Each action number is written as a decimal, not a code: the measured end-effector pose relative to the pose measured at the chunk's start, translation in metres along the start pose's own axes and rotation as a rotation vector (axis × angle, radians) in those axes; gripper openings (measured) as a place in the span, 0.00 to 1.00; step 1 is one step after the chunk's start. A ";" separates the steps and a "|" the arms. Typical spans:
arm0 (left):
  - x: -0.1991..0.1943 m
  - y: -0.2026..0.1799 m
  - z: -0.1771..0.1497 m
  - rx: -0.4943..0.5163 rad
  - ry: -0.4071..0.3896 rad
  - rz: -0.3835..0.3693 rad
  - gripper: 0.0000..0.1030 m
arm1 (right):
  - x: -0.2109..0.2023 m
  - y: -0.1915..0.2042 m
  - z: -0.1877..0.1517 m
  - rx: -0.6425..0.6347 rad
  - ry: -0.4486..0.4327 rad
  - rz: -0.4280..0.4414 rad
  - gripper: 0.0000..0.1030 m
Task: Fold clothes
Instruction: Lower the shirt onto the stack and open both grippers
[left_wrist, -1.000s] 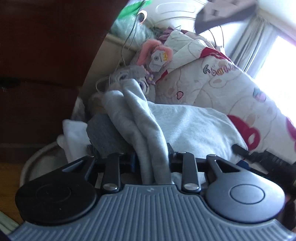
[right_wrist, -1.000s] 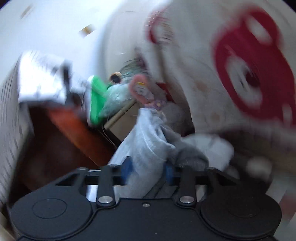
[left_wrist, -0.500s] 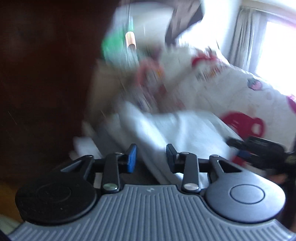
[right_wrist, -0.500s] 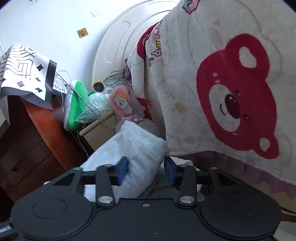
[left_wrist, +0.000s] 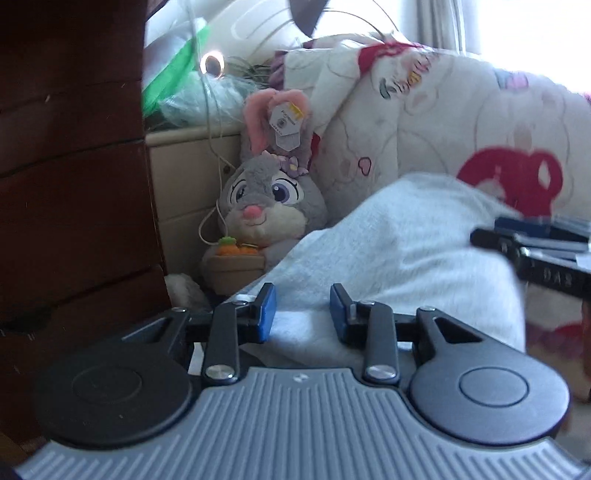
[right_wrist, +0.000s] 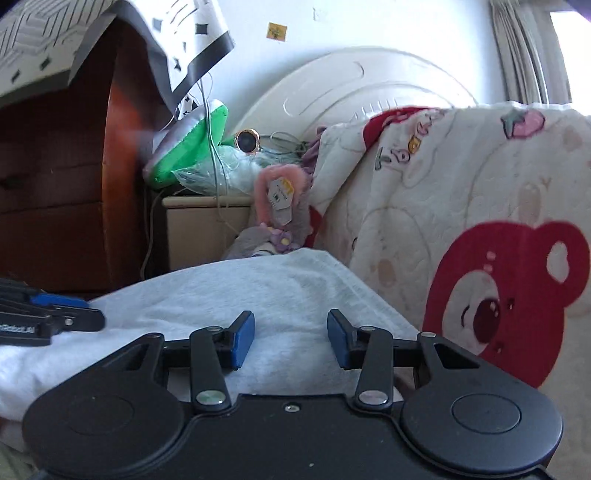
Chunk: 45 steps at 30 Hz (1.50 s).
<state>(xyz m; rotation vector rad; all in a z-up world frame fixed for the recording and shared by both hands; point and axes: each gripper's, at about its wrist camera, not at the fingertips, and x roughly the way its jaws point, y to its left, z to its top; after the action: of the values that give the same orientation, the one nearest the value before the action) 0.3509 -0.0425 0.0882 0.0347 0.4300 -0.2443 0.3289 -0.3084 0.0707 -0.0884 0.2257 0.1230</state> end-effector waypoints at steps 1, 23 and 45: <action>0.001 -0.001 0.000 0.009 0.000 0.006 0.31 | 0.002 0.000 -0.001 0.003 -0.014 -0.006 0.45; -0.060 0.015 0.018 -0.113 -0.024 0.027 0.52 | -0.073 -0.060 -0.006 0.469 -0.208 -0.142 0.38; -0.143 -0.033 -0.026 -0.036 0.098 0.135 0.79 | -0.158 0.061 -0.043 0.122 0.044 0.344 0.60</action>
<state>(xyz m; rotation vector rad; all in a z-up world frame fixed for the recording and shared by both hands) 0.2059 -0.0397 0.1245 0.0401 0.5272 -0.1025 0.1592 -0.2700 0.0605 0.0697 0.2911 0.4491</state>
